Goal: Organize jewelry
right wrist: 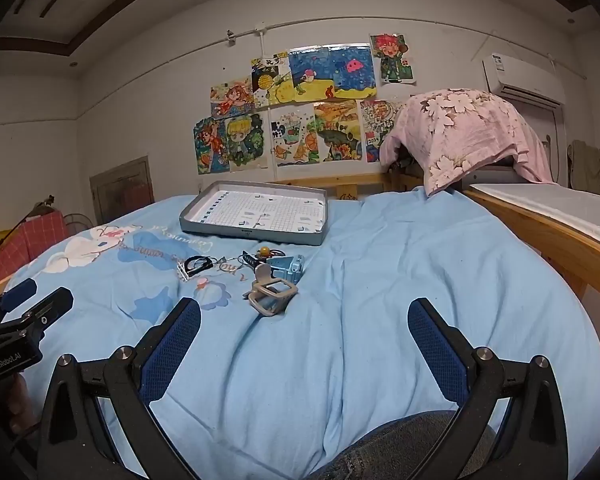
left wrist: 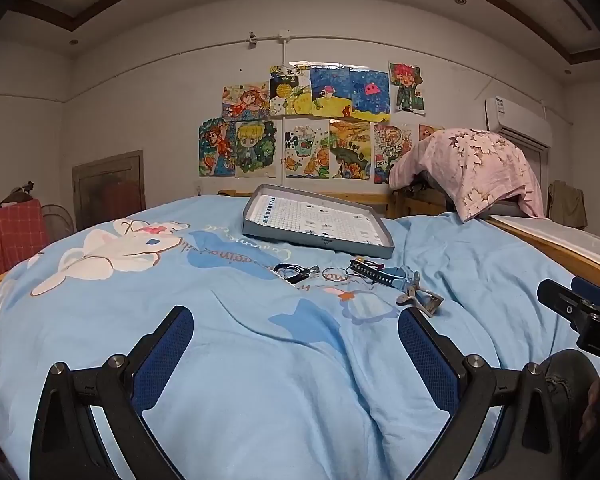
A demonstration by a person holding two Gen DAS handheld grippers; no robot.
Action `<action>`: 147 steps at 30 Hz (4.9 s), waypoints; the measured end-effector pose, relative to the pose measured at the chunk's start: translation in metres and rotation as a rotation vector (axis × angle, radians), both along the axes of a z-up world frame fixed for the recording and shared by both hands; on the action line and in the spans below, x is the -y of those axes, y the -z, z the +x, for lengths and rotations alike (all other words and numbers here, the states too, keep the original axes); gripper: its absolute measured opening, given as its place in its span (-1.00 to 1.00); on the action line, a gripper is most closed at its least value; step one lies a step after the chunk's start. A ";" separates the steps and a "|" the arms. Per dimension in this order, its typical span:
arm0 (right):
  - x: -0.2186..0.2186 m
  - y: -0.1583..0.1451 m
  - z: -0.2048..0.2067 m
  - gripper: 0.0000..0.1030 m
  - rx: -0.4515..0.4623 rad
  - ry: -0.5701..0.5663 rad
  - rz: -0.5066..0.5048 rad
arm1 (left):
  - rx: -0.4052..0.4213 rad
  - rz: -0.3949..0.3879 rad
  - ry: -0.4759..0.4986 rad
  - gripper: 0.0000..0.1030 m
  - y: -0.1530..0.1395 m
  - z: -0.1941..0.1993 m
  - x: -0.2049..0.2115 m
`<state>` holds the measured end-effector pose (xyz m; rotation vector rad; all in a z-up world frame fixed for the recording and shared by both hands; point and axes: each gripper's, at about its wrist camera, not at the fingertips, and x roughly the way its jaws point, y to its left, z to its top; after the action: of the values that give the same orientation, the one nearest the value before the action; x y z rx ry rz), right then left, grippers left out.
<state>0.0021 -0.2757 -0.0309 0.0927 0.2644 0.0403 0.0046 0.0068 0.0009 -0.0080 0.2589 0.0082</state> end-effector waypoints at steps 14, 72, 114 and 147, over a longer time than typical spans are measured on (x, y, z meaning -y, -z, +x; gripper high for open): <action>0.000 0.000 0.000 0.98 -0.002 0.002 0.004 | 0.007 -0.004 0.000 1.00 -0.002 -0.001 -0.004; 0.001 0.000 0.001 0.98 -0.007 0.002 0.015 | 0.017 -0.002 -0.003 1.00 -0.002 -0.003 -0.005; 0.028 -0.061 0.085 0.98 0.120 -0.062 0.224 | -0.086 -0.100 -0.042 1.00 -0.034 0.105 -0.053; -0.055 0.034 0.186 0.97 -0.275 -0.093 0.065 | -0.318 -0.096 0.198 0.87 0.026 0.266 -0.032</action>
<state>0.1880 -0.2209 -0.0647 0.1506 0.5420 0.1290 0.2706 0.0392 -0.0256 -0.0769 0.5775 -0.2009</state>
